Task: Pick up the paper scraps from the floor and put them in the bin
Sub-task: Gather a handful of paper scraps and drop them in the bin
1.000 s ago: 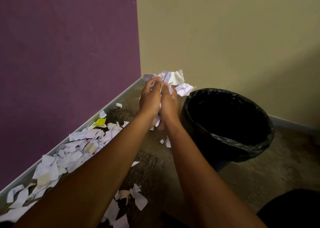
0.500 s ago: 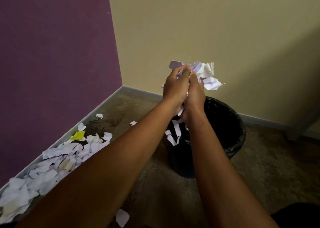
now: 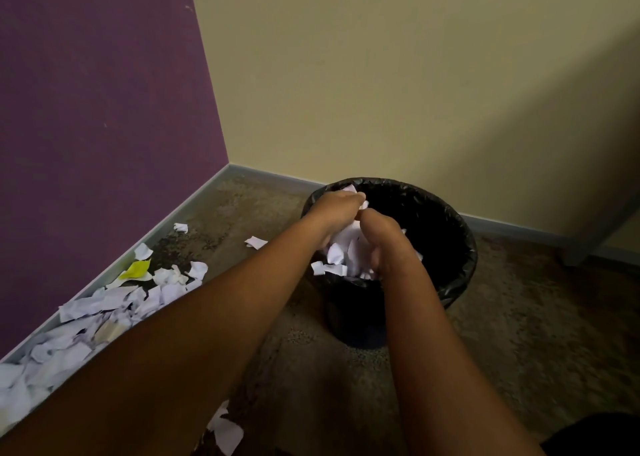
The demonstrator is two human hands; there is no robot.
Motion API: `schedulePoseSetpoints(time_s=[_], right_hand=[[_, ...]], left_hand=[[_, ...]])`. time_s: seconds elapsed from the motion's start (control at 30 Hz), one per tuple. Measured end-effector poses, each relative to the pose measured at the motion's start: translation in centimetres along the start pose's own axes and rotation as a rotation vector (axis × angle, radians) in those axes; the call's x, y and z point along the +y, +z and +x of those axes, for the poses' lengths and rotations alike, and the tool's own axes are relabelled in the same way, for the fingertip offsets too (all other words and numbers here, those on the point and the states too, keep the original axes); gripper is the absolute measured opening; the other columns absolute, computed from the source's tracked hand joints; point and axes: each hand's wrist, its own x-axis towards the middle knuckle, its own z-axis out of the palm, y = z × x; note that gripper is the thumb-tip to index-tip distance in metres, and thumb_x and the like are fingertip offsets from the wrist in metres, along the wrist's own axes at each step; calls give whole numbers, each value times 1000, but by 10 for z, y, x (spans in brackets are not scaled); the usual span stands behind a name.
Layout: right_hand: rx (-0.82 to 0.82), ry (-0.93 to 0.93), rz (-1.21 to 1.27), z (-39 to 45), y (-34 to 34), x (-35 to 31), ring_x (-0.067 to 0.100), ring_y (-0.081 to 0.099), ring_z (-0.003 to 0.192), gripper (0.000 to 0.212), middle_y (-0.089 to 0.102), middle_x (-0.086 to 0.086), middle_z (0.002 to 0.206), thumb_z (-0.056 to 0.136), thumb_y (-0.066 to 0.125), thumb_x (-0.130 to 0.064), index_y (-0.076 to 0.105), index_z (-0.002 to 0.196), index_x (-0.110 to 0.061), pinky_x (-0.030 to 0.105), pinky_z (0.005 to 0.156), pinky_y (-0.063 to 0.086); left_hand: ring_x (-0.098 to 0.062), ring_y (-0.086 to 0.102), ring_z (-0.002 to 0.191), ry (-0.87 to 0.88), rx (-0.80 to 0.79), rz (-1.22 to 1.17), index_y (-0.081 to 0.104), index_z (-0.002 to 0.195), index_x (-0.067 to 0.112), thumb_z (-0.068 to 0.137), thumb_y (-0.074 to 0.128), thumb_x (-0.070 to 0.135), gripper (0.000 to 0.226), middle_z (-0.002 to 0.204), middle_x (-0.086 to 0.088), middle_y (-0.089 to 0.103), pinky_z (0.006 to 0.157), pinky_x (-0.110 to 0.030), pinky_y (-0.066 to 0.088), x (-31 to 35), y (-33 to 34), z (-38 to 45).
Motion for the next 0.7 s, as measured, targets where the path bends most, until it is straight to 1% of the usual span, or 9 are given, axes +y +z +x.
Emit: schedulePoseSetpoints(time_s=[0.07,0.13,0.2,0.27,0.33,0.4,0.5,0.57,0.7], right_hand=[[23,5,-49,3,6,0,18,52,75,15,55,7,85,88,54,-28,54,81,-15,28,65,44],[47,-7,-119,11,13,2,25,59,96,32,59,13,109,74,51,-29,63,94,-6,33,71,53],[53,-23,-131,20,19,0,36,62,104,47,54,16,130,67,48,-28,65,104,-6,45,77,60],[49,-67,-170,6,25,-10,39,61,107,53,47,18,140,65,49,-32,65,108,-7,51,86,57],[44,-125,-185,-7,32,-19,34,63,104,53,52,17,135,69,55,-35,64,113,-6,42,83,57],[14,-217,-239,-17,43,-27,31,64,99,42,62,17,118,81,57,-28,63,114,-3,34,67,54],[-79,-376,-293,-43,79,-32,29,63,90,29,64,21,101,90,51,-13,62,110,5,43,71,53],[-101,-452,-328,-49,98,-30,22,55,74,29,58,13,85,87,52,-11,62,106,8,34,64,43],[-175,-435,-412,-52,126,-13,20,57,75,23,62,4,81,90,52,-16,66,101,-1,29,63,44]], left_hand=[[-20,57,94,48,39,26,67,98,27,96,51,36,18,103,0,61,86,-31,46,1,-5,5],[-19,57,107,78,92,10,67,121,21,96,53,37,33,111,3,60,94,-31,46,1,-9,8],[-19,60,110,93,147,-39,67,123,19,94,55,34,35,120,3,65,92,-30,47,0,-15,9],[-20,64,105,109,190,-79,71,116,19,92,57,32,31,117,0,69,85,-28,49,-4,-22,9],[-18,66,92,135,234,-126,73,107,19,90,57,29,25,106,0,73,74,-26,48,-11,-31,6],[-18,69,86,160,287,-185,74,99,19,89,59,26,20,98,0,74,67,-24,47,-16,-46,2],[-15,69,80,184,399,-228,73,97,19,90,54,21,21,90,1,74,68,-25,49,-29,-81,-11],[-14,60,65,163,436,-199,73,97,20,89,48,20,26,77,2,69,66,-28,45,-39,-96,-14],[-15,45,56,123,441,-148,72,89,20,87,44,22,28,66,1,61,65,-32,38,-65,-117,-25]])
